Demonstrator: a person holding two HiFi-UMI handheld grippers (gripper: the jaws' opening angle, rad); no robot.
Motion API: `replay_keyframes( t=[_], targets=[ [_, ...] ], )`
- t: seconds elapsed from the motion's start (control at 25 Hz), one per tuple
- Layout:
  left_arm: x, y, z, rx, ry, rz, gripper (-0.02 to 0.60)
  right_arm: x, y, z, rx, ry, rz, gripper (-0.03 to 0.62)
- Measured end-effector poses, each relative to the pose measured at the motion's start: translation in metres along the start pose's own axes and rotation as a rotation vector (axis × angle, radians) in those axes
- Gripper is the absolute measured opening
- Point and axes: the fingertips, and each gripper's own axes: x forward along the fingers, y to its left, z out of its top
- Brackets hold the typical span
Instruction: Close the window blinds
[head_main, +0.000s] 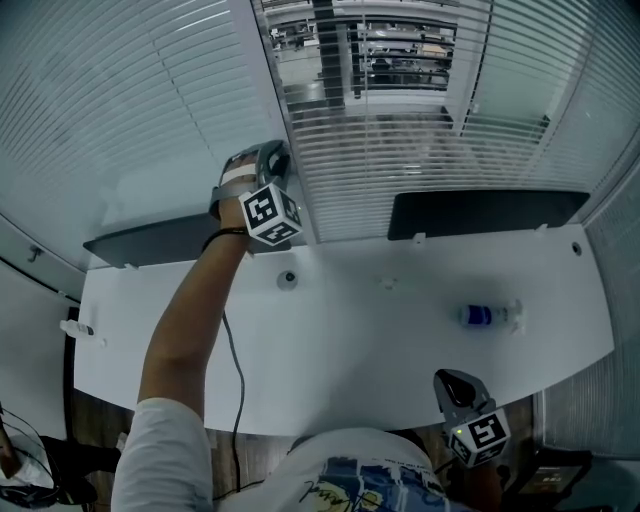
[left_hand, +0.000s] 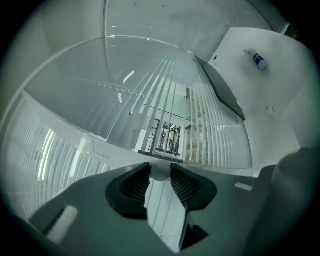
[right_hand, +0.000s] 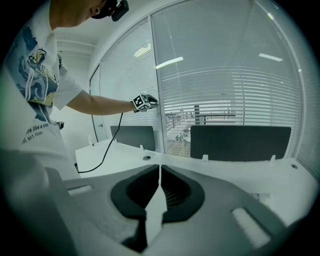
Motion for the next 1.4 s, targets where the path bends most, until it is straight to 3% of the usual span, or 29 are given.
replay_keyframes(
  t=[0.16, 0.44, 0.68, 1.2, 1.4],
  targets=[
    [-0.001, -0.001, 0.002, -0.059, -0.006, 0.007, 0.132, 0.000, 0.000, 0.001, -0.001, 0.002, -0.003, 0.012],
    [-0.002, 0.008, -0.003, -0.492, -0.009, 0.039, 0.130, 0.003, 0.002, 0.005, 0.001, 0.000, 0.008, 0.012],
    [-0.004, 0.013, -0.007, -0.789, -0.016, 0.049, 0.129, 0.001, -0.001, 0.003, 0.004, 0.008, 0.002, 0.012],
    [-0.008, 0.015, -0.015, -1.302, -0.038, 0.036, 0.129, 0.003, -0.002, 0.001, 0.004, 0.008, 0.015, 0.012],
    [-0.006, 0.013, -0.017, -1.549, -0.075, -0.004, 0.129, 0.006, -0.005, 0.002, -0.001, 0.002, 0.026, 0.012]
  ],
)
